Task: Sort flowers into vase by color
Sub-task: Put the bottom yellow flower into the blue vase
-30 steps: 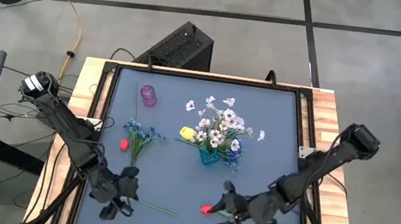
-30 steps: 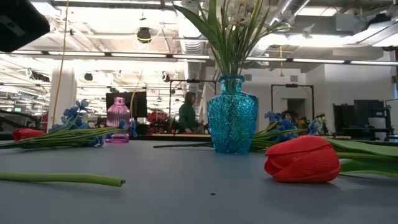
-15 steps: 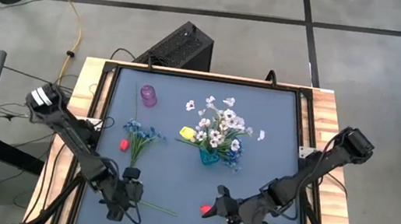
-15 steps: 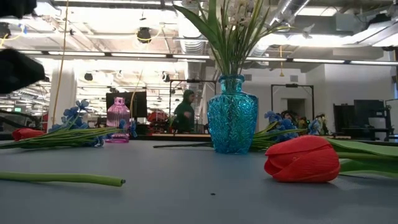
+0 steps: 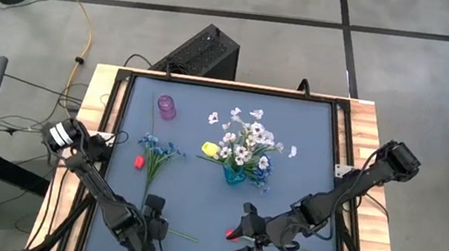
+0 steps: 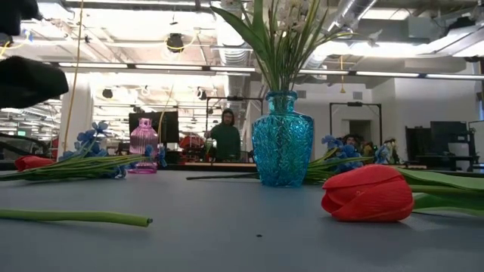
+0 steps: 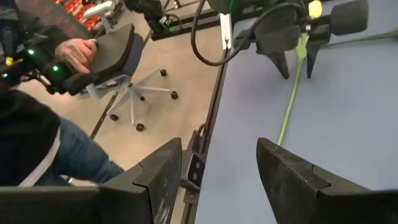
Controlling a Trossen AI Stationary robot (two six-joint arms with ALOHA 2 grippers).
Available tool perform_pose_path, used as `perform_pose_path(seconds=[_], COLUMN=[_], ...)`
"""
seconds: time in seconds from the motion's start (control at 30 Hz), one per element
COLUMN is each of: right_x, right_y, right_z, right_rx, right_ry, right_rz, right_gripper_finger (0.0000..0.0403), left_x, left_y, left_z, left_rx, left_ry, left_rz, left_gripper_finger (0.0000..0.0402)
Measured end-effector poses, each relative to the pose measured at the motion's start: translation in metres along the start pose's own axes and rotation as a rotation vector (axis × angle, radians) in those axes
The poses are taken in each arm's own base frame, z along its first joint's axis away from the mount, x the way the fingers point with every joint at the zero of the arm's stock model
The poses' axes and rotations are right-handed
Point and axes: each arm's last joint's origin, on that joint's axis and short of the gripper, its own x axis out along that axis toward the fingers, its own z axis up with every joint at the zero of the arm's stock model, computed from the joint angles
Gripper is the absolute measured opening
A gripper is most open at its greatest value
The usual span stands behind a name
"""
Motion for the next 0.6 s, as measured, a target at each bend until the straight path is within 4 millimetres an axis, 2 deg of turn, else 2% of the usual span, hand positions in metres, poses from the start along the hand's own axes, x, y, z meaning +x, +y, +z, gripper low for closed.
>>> perform_pose_path(seconds=[0.17,0.27,0.37,0.53,0.6], right_x=[0.0003,0.0003,0.0003,0.0001,-0.0002], right_y=[-0.0018,-0.0019,-0.0015,-0.0001,0.0026], right_z=[0.0010,0.0011,0.0010,0.0010,0.0013], right_rx=[0.002,0.003,0.003,0.024,0.024], right_ry=[0.000,-0.001,-0.002,-0.007,-0.018], right_rz=[0.000,0.000,0.002,0.008,0.019], right_gripper_finger=[0.0234,0.0234,0.0234,0.0234,0.0234], left_x=[-0.0001,-0.0002,0.0006,0.0003,0.0002], left_y=[-0.0036,-0.0038,-0.0038,-0.0058,-0.0058], left_z=[0.0004,-0.0023,-0.0041,-0.0049,-0.0049], left_rx=[-0.003,-0.017,-0.022,0.002,0.003], left_ry=[-0.017,0.000,0.013,0.019,0.018], left_rz=[0.015,0.024,0.018,-0.003,0.000], left_gripper_finger=[0.0166,0.0150,0.0114,0.0023,0.0009])
